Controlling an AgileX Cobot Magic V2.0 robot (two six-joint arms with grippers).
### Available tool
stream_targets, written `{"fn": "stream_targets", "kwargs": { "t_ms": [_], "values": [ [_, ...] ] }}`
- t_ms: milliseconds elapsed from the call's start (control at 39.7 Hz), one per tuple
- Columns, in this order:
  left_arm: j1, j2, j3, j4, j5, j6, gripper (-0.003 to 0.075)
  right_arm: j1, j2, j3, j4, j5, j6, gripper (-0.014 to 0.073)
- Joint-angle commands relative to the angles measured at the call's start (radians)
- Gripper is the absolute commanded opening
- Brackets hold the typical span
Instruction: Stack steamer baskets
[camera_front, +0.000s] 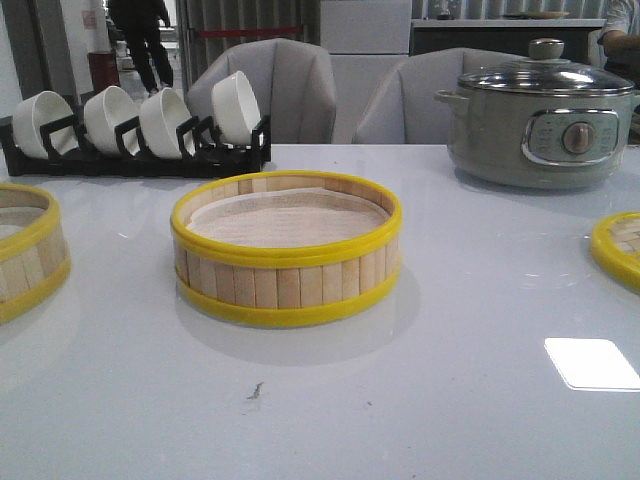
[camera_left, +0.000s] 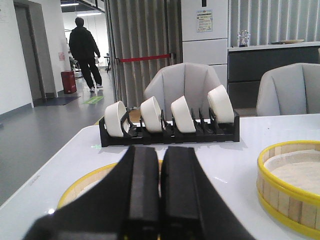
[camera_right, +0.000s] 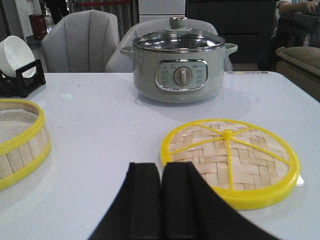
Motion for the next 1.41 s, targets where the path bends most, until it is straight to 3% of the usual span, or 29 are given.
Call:
{"fn": "stream_targets", "kwargs": {
  "t_ms": [0,227,378,605,831,957,1386],
  "values": [
    [0.000,-0.013,0.000,-0.009,-0.092,0.003,0.0084,-0.006,-0.021,-0.015,0.005,-0.091,-0.006,0.0050],
    [-0.002,-0.013,0.000,0.014,-0.092,0.003,0.0084,-0.006,-0.021,-0.015,0.005,-0.091,-0.006,0.0050],
    [-0.018,0.028,-0.065,-0.084,-0.070,0.003,0.0084,-0.006,-0.021,-0.015,0.005,-0.091,-0.006,0.0050],
    [-0.068,0.317,-0.406,-0.063,0.089,0.003,0.0084,-0.006,-0.021,-0.015,0.005,-0.091,-0.006,0.0050],
    [-0.086,0.658,-0.849,0.000,0.371,0.003,0.0084,-0.006,-0.021,-0.015,0.005,-0.091,-0.006,0.0050],
    [-0.088,0.799,-0.994,0.007,0.443,0.003,0.0084,-0.006,-0.021,-0.015,0.005,-0.091,-0.006,0.0050],
    [-0.088,0.967,-1.037,0.000,0.498,0.003,0.0084,-0.006,-0.021,-0.015,0.005,-0.091,-0.006,0.0050]
  ]
}}
